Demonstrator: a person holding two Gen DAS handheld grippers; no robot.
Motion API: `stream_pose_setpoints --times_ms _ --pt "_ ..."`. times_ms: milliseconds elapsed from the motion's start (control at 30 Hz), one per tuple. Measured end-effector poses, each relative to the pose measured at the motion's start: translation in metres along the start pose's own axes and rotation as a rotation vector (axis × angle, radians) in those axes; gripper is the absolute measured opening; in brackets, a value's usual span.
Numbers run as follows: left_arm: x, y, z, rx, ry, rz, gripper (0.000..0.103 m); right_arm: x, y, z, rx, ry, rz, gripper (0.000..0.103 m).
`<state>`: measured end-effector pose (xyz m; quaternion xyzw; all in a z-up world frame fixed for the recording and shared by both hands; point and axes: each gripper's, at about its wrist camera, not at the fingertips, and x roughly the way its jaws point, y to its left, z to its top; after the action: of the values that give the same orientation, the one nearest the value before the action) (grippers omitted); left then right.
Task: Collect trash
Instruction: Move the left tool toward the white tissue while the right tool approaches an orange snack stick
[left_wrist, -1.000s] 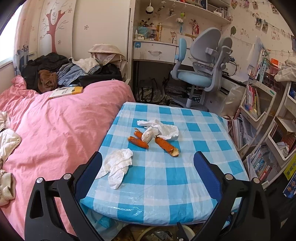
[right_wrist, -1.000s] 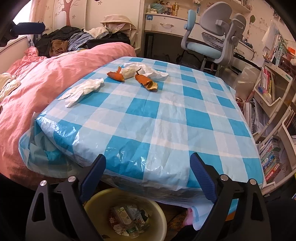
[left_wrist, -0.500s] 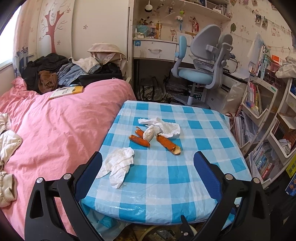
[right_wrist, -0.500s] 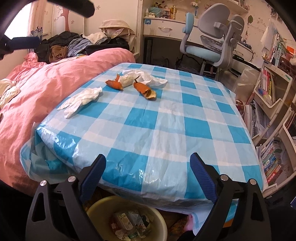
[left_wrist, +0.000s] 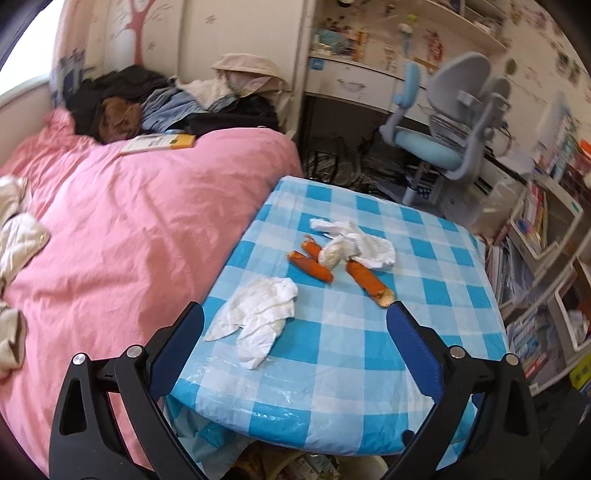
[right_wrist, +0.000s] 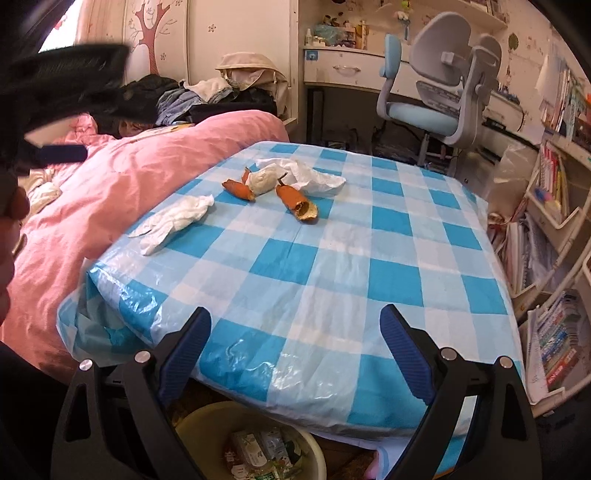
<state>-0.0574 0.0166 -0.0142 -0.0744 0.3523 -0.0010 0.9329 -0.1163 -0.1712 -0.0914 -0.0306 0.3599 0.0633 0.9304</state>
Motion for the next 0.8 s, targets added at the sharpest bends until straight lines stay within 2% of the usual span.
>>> stream_pose_setpoints --times_ms 100,233,300,400,533,667,800 --pt "0.002 0.025 0.006 -0.084 -0.012 0.004 0.096 0.002 -0.007 0.004 0.013 0.008 0.035 0.089" --pt "0.016 0.053 0.010 -0.158 0.057 -0.010 0.095 0.003 -0.014 0.013 0.001 -0.001 0.098 0.089" --pt "0.021 0.059 0.010 -0.169 0.072 0.015 0.095 0.002 -0.018 0.014 0.009 -0.009 0.136 0.089" --pt "0.029 0.062 0.007 -0.161 0.081 0.081 0.095 0.004 -0.026 0.007 0.051 0.000 0.180 0.089" --pt "0.040 0.042 -0.001 -0.084 0.103 0.136 0.095 0.001 -0.034 0.007 0.086 -0.005 0.221 0.089" --pt "0.040 0.035 -0.001 -0.039 0.089 0.163 0.095 0.003 -0.034 0.007 0.077 0.006 0.220 0.089" --pt "0.047 0.038 0.003 -0.084 0.109 0.144 0.095 0.006 -0.033 0.006 0.075 0.006 0.216 0.089"
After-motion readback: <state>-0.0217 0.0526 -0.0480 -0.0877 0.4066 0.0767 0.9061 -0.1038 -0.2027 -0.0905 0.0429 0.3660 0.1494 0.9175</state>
